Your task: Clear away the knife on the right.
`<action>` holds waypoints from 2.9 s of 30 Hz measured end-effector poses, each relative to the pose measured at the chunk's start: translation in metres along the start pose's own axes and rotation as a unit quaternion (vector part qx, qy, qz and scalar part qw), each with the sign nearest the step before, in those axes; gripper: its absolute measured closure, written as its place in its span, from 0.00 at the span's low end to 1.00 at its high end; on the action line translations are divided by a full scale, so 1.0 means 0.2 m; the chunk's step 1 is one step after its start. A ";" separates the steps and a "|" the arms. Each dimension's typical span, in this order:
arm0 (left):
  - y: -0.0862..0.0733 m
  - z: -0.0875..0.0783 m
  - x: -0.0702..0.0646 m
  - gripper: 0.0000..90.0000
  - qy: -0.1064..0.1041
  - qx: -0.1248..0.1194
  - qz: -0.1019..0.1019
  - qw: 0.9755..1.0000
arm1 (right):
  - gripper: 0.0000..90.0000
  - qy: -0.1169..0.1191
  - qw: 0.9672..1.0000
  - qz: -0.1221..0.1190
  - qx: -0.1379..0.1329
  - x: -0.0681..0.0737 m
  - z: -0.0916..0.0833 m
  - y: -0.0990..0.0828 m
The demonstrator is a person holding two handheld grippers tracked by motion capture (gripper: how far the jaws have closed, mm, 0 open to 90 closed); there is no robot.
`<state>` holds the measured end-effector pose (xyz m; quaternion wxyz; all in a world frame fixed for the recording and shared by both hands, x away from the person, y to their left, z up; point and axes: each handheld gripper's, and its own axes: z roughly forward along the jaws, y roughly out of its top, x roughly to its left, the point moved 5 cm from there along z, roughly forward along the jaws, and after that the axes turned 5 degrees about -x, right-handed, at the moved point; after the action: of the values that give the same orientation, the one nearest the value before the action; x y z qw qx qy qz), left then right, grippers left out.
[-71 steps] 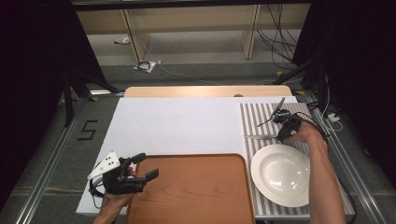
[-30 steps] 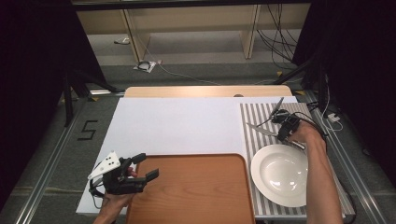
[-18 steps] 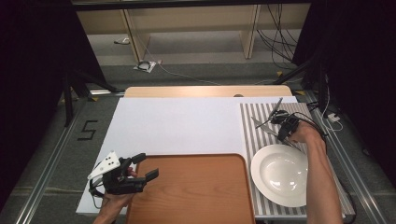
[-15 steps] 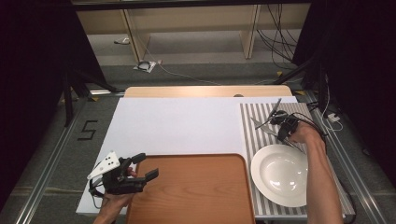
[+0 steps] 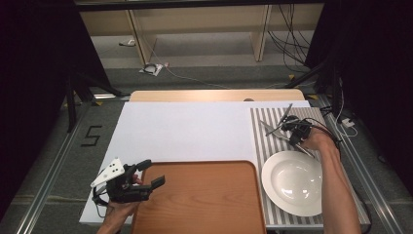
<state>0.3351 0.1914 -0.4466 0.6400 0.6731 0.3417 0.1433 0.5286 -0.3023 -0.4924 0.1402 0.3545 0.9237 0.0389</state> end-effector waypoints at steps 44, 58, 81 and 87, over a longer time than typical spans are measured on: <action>0.00 -0.01 0.00 0.18 0.005 -0.002 0.001 1.000 | 0.90 0.064 0.921 0.026 -0.385 0.72 -0.80 0.12; 0.01 -0.01 0.00 0.18 0.002 -0.004 0.004 1.000 | 0.90 0.092 0.928 -0.013 -0.361 0.96 -0.74 0.08; 0.01 -0.01 0.00 0.18 0.002 -0.004 0.006 1.000 | 0.90 0.157 0.937 -0.024 -0.311 1.21 -0.64 0.02; 0.01 -0.01 -0.01 0.18 0.002 -0.005 0.007 1.000 | 0.90 0.174 0.939 -0.033 -0.294 1.28 -0.62 -0.01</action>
<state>0.3330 0.1928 -0.4435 0.6417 0.6718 0.3377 0.1514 0.3109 -0.1306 -0.4333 0.0762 0.2540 0.8922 0.3657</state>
